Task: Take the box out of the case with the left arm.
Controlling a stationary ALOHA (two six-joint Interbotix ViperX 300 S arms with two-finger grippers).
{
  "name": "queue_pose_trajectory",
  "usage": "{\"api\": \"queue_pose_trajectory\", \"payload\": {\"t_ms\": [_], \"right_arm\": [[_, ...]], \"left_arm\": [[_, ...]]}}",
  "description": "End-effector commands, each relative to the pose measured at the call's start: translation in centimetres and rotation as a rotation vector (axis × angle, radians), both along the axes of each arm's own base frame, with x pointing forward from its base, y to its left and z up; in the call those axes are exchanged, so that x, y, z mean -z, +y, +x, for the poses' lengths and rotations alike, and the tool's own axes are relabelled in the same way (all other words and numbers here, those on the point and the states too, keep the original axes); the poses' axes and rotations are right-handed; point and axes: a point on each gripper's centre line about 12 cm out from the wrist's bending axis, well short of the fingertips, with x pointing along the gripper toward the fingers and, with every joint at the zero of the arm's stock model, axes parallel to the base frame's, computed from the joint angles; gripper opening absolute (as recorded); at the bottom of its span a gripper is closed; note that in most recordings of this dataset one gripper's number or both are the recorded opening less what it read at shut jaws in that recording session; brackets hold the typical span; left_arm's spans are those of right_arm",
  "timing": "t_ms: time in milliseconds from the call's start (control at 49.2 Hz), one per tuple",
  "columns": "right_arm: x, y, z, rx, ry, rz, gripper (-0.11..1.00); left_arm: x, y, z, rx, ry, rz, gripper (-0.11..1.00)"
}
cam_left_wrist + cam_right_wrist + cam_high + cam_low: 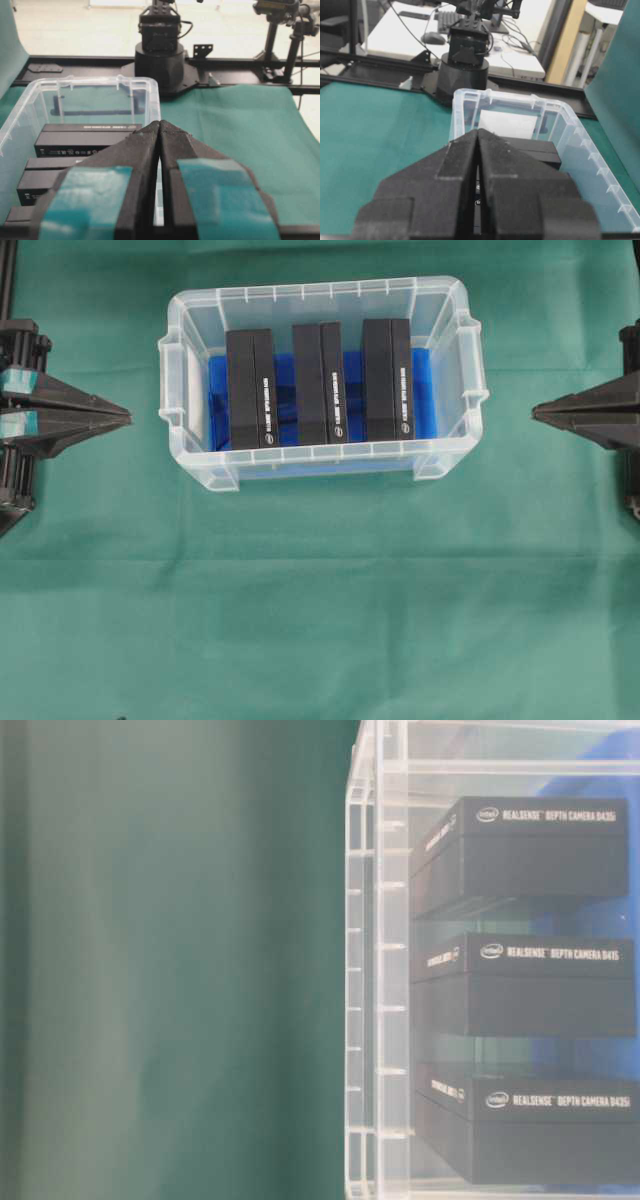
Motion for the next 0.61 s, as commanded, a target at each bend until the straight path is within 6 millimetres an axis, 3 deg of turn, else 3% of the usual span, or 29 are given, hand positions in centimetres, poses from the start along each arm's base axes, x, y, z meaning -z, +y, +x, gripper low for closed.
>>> {"api": "queue_pose_trajectory", "payload": {"t_ms": [0, 264, 589], "right_arm": [[-0.3, 0.0, 0.2, 0.002, -0.006, 0.003, 0.00], [-1.5, 0.0, 0.8, 0.001, 0.123, 0.006, 0.00], [-9.1, 0.0, 1.0, -0.001, 0.075, 0.049, 0.00]], "left_arm": [[-1.2, 0.0, 0.3, 0.002, -0.009, 0.003, 0.02], [-1.9, 0.0, -0.2, 0.002, 0.017, -0.008, 0.02], [-7.7, 0.0, -1.1, 0.001, 0.003, -0.026, 0.02]]}}
